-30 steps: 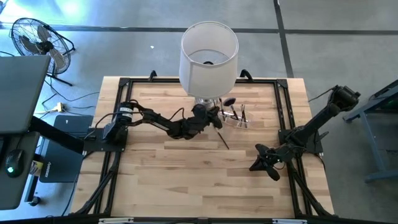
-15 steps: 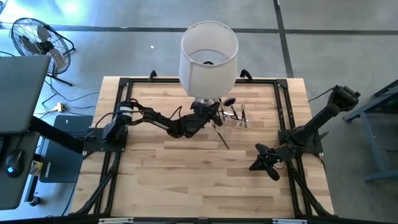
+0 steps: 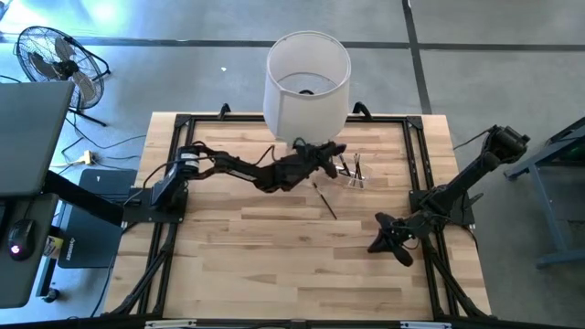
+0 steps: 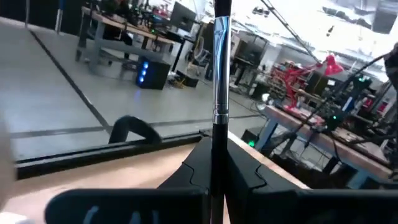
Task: Put items in baskets/containers
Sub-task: Put the eyeshadow brush into the transparent organizer, then put the lash brush into the transparent organizer
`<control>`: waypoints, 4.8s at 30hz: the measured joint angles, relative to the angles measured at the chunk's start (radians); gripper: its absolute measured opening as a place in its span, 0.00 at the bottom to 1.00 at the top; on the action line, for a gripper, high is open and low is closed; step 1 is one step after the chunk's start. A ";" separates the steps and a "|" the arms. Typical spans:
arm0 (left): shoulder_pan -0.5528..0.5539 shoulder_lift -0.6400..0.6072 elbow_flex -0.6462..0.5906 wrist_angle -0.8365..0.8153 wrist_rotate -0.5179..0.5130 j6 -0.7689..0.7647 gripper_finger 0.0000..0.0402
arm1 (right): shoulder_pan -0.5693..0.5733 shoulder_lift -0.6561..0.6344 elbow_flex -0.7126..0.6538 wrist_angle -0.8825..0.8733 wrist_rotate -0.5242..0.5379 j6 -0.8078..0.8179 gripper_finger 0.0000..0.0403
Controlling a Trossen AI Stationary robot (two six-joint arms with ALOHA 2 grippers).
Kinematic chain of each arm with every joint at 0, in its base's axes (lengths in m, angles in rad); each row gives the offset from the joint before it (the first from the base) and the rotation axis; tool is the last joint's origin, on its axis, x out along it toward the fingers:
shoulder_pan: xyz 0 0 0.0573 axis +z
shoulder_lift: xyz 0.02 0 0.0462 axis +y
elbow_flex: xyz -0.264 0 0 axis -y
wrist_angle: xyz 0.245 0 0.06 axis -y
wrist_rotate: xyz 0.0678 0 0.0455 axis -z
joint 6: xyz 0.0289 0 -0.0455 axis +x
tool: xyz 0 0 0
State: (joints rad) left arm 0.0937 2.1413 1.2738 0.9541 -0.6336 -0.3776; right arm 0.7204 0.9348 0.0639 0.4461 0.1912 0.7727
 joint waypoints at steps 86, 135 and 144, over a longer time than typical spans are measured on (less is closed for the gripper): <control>-0.371 -0.312 -0.023 -1.409 0.366 0.092 0.00 | -0.211 0.205 0.479 -0.495 0.499 0.060 0.00; -0.312 -0.568 -0.424 -1.293 0.628 0.224 0.00 | -0.540 0.895 0.917 -0.982 -0.008 0.296 0.20; -0.258 -0.568 -0.424 -1.214 0.681 0.295 0.00 | -0.421 0.898 0.891 -0.828 -0.012 0.061 0.04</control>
State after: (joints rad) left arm -0.1640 1.5734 0.8494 -0.2604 0.0476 -0.0828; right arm 0.2993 1.8324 0.9550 -0.3815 0.1795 0.8340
